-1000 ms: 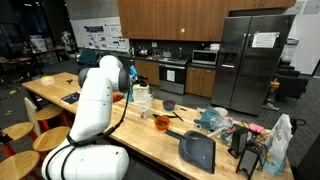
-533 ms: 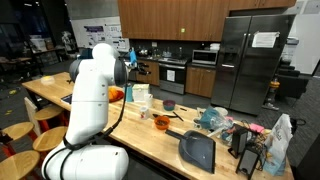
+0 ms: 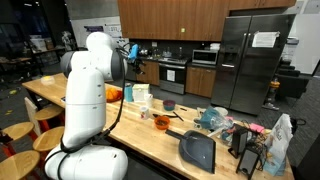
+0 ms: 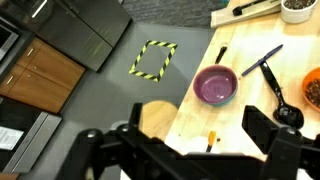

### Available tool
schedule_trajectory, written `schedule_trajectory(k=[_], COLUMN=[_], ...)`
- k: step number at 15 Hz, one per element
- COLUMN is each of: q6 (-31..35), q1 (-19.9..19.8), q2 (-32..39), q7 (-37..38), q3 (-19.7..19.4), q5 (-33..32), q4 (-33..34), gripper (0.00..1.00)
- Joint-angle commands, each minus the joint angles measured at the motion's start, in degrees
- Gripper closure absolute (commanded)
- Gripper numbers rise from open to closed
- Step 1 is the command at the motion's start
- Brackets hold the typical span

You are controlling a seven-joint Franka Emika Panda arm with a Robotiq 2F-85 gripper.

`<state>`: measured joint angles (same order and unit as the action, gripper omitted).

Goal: Put the orange and black pen in the stacked white cups.

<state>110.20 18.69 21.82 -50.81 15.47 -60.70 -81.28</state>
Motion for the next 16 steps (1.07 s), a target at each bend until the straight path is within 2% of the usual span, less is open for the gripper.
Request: schedule_trajectory(k=[1,6,8,9,12,16], q6=[10.27,22.96,25.18,22.91,20.13,14.84], q1=[-5.46,-8.22,-8.19,-8.61,-9.89,-10.84], q2=[-12.65,-24.08,-26.56,-27.69,-28.33,-25.79], q7=[0.74,-5.02,-7.79,-8.04,-4.62,1.08], q3=[2.37,-0.04,-1.58,-2.99,-6.06,-7.87], q5=[10.49,34.34,44.54,48.17,47.55,48.09], q4=[-13.21,-25.53,-30.07,-32.26,-39.69,-44.17], gripper=[0.00,0.00,0.00,0.00,0.00,0.00])
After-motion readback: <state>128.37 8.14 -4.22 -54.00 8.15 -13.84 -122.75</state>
